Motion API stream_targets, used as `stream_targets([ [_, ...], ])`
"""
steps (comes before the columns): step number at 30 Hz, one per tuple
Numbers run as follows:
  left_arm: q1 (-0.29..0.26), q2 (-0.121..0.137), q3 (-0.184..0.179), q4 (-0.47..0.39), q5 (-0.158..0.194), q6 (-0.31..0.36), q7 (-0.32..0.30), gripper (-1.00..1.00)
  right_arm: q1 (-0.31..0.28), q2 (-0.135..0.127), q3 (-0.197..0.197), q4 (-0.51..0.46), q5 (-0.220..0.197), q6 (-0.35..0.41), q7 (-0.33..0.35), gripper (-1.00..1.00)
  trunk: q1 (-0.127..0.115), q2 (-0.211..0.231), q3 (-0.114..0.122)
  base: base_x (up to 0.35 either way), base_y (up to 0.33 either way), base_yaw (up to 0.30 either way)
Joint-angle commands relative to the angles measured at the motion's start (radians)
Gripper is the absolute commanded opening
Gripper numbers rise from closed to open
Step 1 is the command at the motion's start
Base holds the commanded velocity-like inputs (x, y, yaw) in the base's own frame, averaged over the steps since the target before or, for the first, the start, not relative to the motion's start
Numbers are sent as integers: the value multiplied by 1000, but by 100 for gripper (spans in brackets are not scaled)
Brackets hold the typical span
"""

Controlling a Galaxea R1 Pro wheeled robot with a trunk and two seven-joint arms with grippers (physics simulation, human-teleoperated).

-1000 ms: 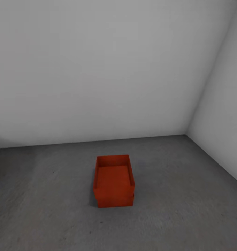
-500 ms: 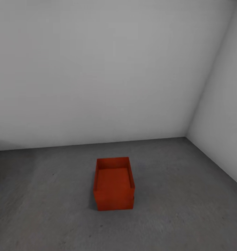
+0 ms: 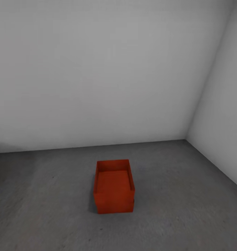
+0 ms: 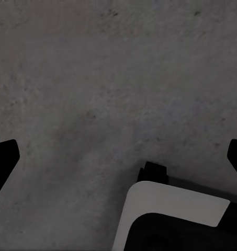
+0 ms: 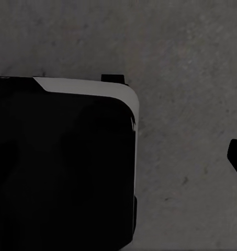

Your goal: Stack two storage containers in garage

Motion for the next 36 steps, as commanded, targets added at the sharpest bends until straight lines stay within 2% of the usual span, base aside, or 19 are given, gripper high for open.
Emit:
stream_targets([
  [1, -1, 0, -9, 0, 9, -3, 2, 100, -2, 0, -1, 3, 4, -6, -3, 100, 0, -1, 1, 0, 0, 0],
  [15, -1, 0, -9, 0, 9, -3, 2, 100, -1, -1, -1, 3, 4, -16, -2, 100, 0, -1, 24, 0, 0, 0],
  [26, -1, 0, -9, 0, 9, -3, 2, 100, 0, -1, -1, 3, 3, -31, 34, 100, 0, -1, 42, 0, 0, 0],
  [36, -1, 0, -9, 0, 9, -3, 2, 100, 0, 0, 0, 3, 4, -33, 21, 100, 0, -1, 58, 0, 0, 0],
])
